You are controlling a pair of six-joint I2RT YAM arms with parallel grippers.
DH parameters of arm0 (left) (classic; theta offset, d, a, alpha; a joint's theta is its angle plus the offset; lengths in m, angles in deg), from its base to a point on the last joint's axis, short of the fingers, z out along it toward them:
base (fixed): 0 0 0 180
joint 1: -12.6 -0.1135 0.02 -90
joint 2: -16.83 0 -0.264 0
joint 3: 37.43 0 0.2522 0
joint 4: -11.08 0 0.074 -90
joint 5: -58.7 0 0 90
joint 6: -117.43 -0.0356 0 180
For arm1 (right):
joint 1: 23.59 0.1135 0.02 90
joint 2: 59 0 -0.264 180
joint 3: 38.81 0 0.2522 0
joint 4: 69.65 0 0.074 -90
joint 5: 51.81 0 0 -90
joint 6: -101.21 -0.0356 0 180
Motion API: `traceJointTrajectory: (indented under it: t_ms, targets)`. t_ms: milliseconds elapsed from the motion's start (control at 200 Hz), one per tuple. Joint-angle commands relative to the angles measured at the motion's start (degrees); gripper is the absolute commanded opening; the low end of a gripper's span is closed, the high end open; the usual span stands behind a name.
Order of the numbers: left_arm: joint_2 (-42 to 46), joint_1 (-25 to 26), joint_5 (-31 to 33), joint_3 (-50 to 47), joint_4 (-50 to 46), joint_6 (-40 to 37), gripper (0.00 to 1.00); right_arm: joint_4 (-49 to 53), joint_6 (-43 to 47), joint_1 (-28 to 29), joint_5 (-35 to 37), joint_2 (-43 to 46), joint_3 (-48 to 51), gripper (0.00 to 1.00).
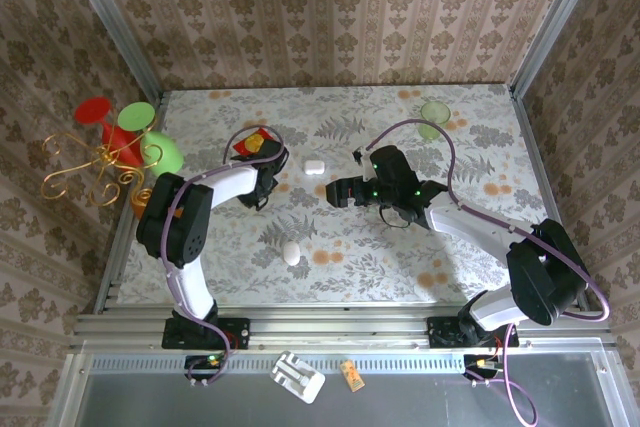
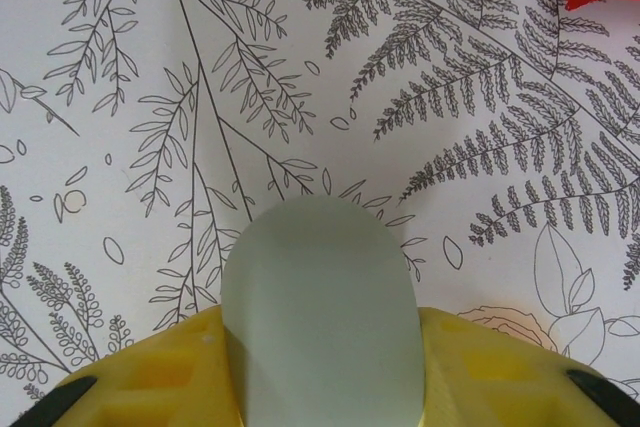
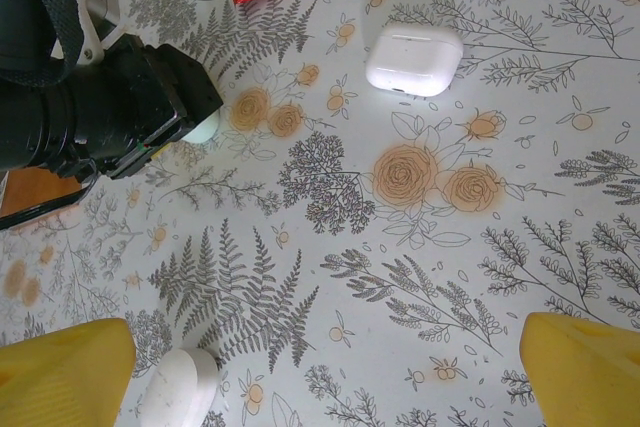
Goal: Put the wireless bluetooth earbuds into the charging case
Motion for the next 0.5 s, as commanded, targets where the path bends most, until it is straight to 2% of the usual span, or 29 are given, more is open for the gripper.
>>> traceJointTrajectory:
  t_ms: [0,60,180,385,495]
  targets:
    - [-0.2,-0.3,-1.3,0.8,-0.2,-2.8,0.31,0.8,0.2,-0.1,0.9,1.3,0.1,1.0]
    - [0.4,-0.3,-1.7,0.7,0.8,-5.5,0.3,-0.1,-0.6,-0.5,0.7,1.8,0.8,1.0]
    - [2.1,0.5,-4.8,0.4,5.7,-16.9,0.28,-1.9,-2.6,-1.8,0.2,2.7,2.3,1.0]
    - [4.4,4.8,-9.0,2.4,8.7,-37.8,0.28,-4.0,-7.7,-6.7,-4.1,7.0,4.6,1.0]
    - [6.6,7.2,-9.8,1.7,11.0,-45.2,0.31,-4.1,-10.2,-9.1,-6.8,8.2,4.8,0.99]
